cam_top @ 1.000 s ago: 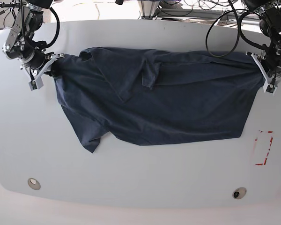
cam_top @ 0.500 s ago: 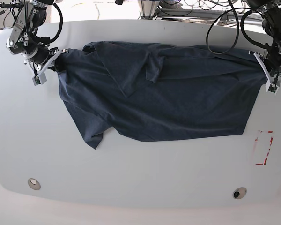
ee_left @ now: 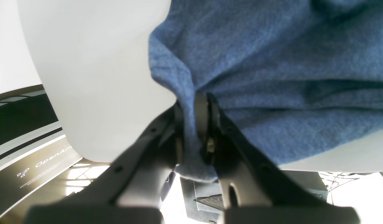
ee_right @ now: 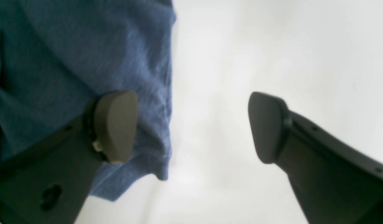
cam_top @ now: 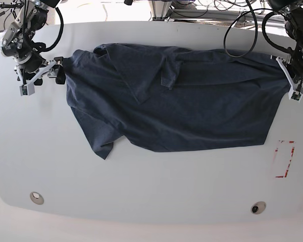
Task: Fold the T-shirt properly
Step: 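Adjust the right gripper's hold on the shirt edge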
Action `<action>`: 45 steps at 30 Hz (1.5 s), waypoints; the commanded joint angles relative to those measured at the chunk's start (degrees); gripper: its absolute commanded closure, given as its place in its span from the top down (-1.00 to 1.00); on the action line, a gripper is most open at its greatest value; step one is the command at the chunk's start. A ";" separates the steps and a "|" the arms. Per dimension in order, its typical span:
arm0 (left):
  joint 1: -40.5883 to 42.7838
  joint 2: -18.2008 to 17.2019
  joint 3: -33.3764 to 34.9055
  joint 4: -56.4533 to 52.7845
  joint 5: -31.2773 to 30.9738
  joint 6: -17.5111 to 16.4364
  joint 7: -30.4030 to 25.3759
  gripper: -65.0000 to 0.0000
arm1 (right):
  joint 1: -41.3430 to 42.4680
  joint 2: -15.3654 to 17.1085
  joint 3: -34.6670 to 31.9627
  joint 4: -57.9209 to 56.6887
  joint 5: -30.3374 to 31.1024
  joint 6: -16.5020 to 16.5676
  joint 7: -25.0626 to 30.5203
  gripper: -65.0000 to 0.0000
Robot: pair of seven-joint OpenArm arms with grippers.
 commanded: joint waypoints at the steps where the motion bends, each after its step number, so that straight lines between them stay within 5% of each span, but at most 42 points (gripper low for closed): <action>1: -0.35 -0.94 -0.34 1.08 0.02 -0.06 -0.31 -1.00 | 3.95 0.07 1.38 -1.49 1.19 -0.01 -0.98 0.81; 19: -0.52 -0.94 -0.07 1.08 0.02 -0.06 -0.31 -1.00 | 11.95 -4.06 4.10 -18.72 1.54 -0.01 -2.57 0.86; 39: -0.78 -0.76 0.01 1.08 0.02 -0.06 -0.31 -1.00 | 10.72 -9.07 0.06 -15.20 1.19 -0.01 -2.92 0.85; 44: -0.78 -0.76 0.01 1.08 0.02 -0.06 -0.31 -1.00 | 10.72 -8.90 0.14 -15.38 1.01 -0.01 -2.74 0.50; 45: -0.78 -0.76 0.01 1.08 0.02 -0.06 -0.31 -1.00 | 10.72 -8.81 0.14 -15.38 1.01 -0.01 -2.74 0.30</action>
